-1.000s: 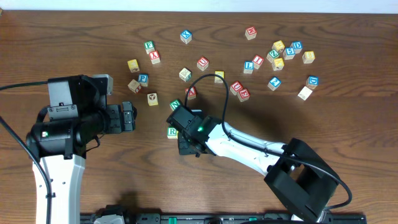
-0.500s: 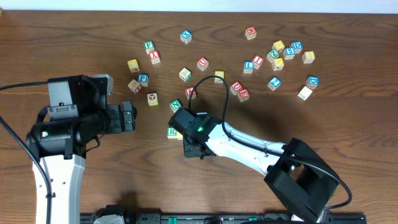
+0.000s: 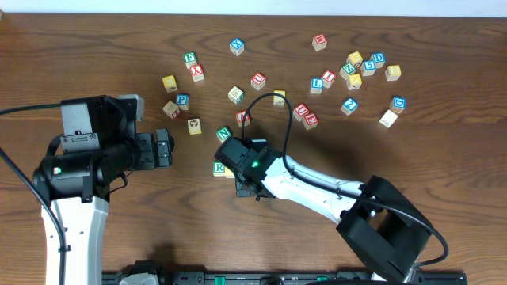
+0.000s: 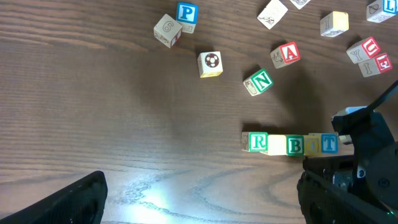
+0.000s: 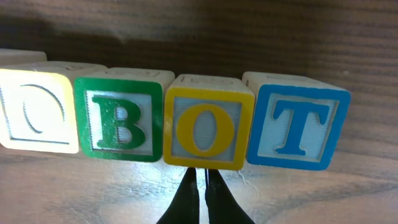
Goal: Spell out ROBOT
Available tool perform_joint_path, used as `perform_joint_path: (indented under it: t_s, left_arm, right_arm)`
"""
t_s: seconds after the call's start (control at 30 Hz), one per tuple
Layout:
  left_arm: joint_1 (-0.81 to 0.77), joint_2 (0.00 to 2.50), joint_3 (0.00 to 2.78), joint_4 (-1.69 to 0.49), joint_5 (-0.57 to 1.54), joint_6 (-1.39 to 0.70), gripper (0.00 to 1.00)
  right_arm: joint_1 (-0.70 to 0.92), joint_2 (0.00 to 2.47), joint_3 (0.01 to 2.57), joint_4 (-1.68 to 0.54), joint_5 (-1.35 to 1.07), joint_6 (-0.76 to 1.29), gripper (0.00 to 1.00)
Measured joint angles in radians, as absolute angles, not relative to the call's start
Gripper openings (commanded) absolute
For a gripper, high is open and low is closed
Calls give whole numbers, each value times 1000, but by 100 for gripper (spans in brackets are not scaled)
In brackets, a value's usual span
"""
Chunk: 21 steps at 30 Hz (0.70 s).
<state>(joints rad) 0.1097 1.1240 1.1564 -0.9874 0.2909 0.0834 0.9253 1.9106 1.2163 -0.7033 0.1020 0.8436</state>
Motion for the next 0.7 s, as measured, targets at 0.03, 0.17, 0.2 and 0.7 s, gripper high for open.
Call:
perform_joint_path:
  t_s: [0.03,0.17,0.2,0.7]
  left_arm:
    - [110,1124,1156,-988,291,83,96]
    - [110,1124,1156,-987,291,83,96]
    - [110,1124,1156,-988,291,83,96]
    - [110,1124,1156,-987,291,83,96]
  right_arm:
    - [925,1911,1216,-699,103,844,1]
    - [925,1911,1216,-695,106,844,1]
    - [925,1911,1216,-695,106,844,1]
    - [925,1911,1216,-690,128,844,1]
